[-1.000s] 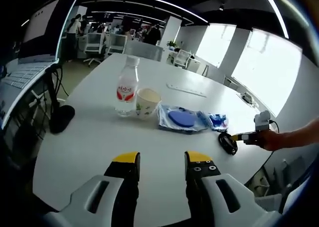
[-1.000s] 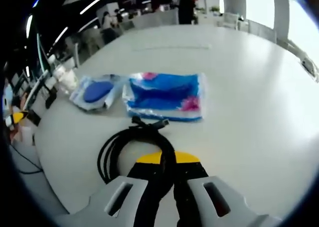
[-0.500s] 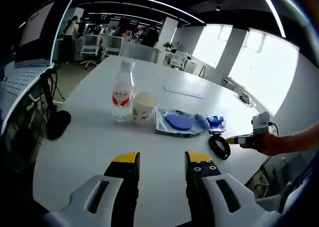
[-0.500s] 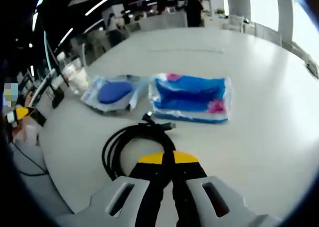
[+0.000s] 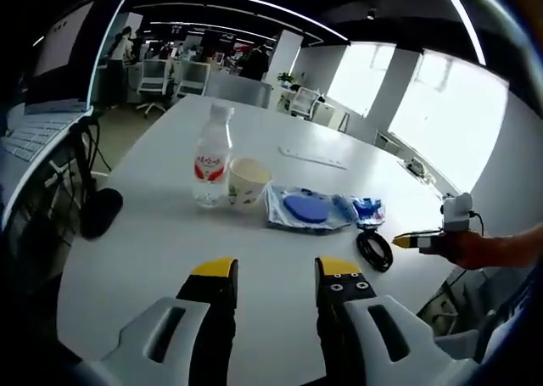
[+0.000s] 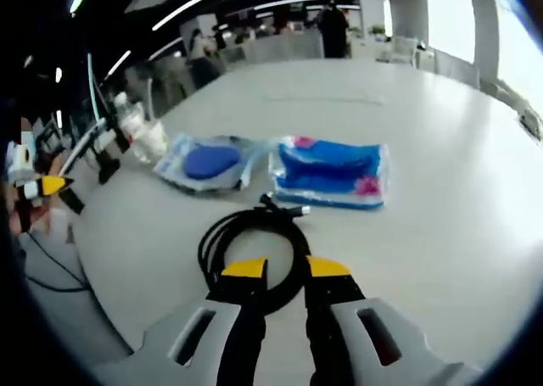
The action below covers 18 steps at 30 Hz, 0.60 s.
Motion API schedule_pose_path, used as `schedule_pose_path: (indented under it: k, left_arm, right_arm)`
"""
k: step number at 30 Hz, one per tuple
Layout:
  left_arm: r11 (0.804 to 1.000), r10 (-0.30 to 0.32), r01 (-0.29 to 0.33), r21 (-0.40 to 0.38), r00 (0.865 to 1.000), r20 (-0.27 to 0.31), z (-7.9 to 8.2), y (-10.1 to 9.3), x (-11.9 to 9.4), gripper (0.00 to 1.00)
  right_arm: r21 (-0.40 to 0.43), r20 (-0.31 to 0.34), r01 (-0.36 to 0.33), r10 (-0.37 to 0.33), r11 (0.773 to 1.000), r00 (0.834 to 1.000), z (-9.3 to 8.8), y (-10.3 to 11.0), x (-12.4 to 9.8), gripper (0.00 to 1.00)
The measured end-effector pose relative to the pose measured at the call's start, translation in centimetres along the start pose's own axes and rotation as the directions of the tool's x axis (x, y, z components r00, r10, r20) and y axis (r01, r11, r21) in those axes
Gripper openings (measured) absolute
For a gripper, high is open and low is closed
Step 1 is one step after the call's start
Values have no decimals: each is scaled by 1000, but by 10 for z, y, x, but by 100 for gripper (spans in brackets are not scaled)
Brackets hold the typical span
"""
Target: Arrange the tabletop items into an orderly group along one side of the table until the central work area is clear of visible clutter.
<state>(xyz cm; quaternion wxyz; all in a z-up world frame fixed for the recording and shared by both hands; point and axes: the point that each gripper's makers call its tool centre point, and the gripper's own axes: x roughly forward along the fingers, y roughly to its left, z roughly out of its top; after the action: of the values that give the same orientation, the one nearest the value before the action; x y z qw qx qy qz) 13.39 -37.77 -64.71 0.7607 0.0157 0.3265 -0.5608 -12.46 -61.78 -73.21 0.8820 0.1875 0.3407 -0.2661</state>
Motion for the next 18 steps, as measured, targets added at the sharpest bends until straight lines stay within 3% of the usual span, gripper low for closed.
schedule_pose_path:
  k: [7, 14, 18]
  left_arm:
    - [1000, 3, -3, 2, 1000, 4, 5, 2, -3, 35]
    - [997, -14, 11, 80, 999, 31, 26, -6, -6, 36]
    - [995, -8, 4, 101, 999, 40, 26, -4, -6, 36]
  right_arm:
    - [8, 43, -14, 13, 1000, 999, 6, 11, -25, 22]
    - [-76, 106, -40, 48, 996, 993, 27, 34, -49, 29]
    - [-42, 140, -40, 46, 998, 989, 29, 38, -58, 30]
